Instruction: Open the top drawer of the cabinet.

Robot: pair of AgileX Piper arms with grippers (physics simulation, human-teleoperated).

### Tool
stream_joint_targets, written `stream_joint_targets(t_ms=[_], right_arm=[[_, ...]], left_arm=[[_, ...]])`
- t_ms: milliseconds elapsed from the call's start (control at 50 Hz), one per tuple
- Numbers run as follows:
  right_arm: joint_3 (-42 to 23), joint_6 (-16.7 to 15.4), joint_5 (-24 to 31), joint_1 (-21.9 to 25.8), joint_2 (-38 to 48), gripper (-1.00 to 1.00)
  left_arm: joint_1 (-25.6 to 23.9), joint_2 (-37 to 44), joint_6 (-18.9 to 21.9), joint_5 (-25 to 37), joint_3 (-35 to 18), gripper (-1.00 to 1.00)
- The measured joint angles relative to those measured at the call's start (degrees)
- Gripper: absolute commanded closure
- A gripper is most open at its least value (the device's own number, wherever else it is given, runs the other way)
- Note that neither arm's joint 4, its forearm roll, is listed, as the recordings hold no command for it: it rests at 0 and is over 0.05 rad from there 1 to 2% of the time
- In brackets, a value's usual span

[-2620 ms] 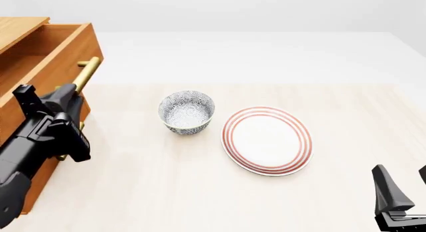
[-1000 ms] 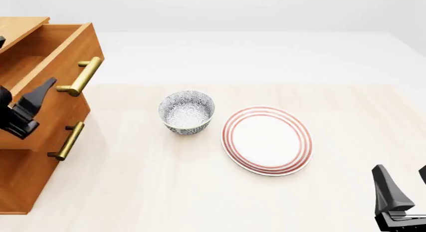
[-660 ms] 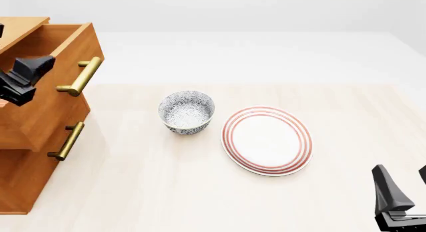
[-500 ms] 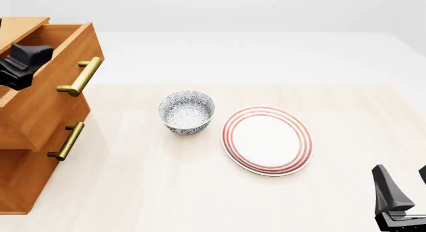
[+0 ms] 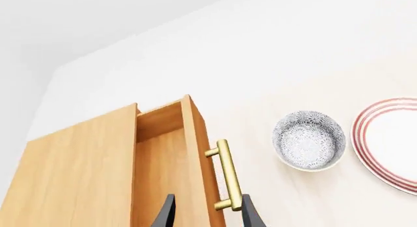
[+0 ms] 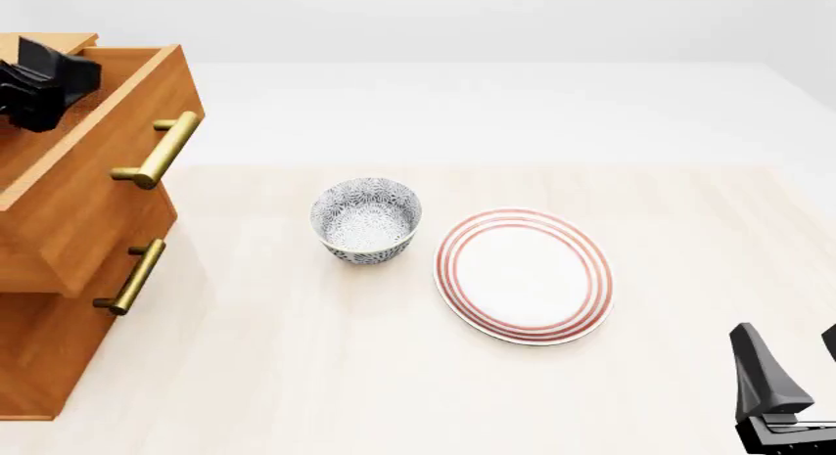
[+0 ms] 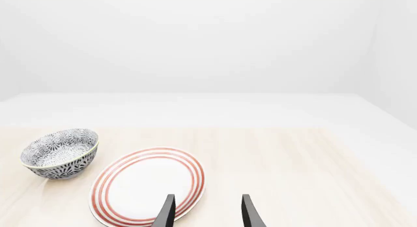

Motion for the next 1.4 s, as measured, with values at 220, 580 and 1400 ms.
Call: stream_joint_targets(t_ms=[220,580,1400], right_arm=[[0.0,0.0,0.0,0.0,0.0,-1.00],[0.0,0.0,0.0,0.0,0.0,-1.00],[0.0,0.0,0.0,0.0,0.0,-1.00]], left_arm=[[0.8,1.1,-3.7,0.4,-0.8,-1.00],[2.0,1.5,-8.3,-1.3,0.1,-1.00],[1.9,2.4,-16.4,-7.9,5.1,-1.00]])
